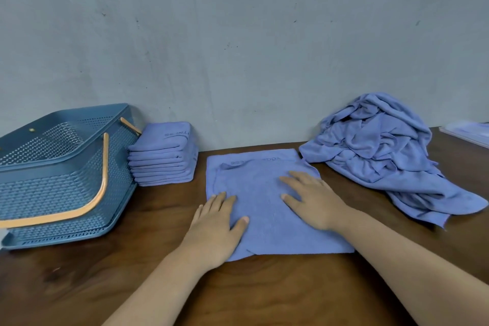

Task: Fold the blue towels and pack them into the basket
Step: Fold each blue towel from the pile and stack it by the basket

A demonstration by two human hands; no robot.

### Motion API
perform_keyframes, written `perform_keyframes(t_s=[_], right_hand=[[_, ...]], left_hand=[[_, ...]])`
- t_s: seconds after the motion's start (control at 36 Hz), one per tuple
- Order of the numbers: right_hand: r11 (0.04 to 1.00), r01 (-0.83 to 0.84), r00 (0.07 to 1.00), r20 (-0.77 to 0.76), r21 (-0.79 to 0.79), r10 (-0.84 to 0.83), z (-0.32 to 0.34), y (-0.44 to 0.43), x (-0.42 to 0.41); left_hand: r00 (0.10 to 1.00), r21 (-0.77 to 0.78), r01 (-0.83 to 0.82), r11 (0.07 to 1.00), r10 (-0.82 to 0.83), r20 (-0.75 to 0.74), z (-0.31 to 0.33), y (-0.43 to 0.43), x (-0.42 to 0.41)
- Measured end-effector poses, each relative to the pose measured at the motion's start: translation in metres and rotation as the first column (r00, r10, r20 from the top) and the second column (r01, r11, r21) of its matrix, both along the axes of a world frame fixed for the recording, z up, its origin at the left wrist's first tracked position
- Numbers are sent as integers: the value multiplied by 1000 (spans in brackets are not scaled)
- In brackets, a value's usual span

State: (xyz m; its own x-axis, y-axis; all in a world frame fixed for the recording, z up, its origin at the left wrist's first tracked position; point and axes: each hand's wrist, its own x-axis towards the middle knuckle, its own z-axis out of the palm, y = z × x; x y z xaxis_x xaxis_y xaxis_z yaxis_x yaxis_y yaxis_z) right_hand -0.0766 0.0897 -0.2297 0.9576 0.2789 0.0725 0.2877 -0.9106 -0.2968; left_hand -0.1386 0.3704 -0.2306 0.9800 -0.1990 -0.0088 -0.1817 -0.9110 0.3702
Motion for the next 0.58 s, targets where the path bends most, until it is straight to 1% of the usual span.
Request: perform_keyframes(t_s=[0.06, 0.14, 0.25, 0.33, 0.39, 0.42, 0.47, 0.53, 0.58], right_hand=[[997, -34, 997, -68, -71, 29, 1, 0, -8], [990, -58, 988, -150, -132, 38, 5, -3, -22], [979, -93, 981, -183, -183, 59, 8, -11, -47], [971, -112, 979, -192, -210, 71, 12, -14, -69], [967, -121, 979, -188, -225, 79, 14, -15, -82], [965, -123, 980, -184, -231, 81, 15, -15, -89], [961, -128, 983, -163, -246, 89, 19, -15, -102], [951, -139, 984, -142, -274, 103, 26, -15, -113], [943, -161, 981, -153, -291, 120, 36, -13, -122]], left_hand=[[999, 55, 40, 998, -39, -34, 2, 2, -2], [997, 106, 82, 991, -81, -20, 12, 7, -13], [995, 172, 103, 980, -104, -5, 30, 13, -25], [994, 113, 95, 989, -100, 46, 42, 16, -28], [993, 54, 112, 992, -114, 41, 46, 18, -27], [994, 27, 110, 994, -110, 3, 49, 19, -27], [987, -4, 100, 995, -100, -122, 54, 18, -31], [957, -27, 113, 993, -116, -265, 59, 16, -37], [918, -31, 140, 990, -141, -371, 64, 16, -41]])
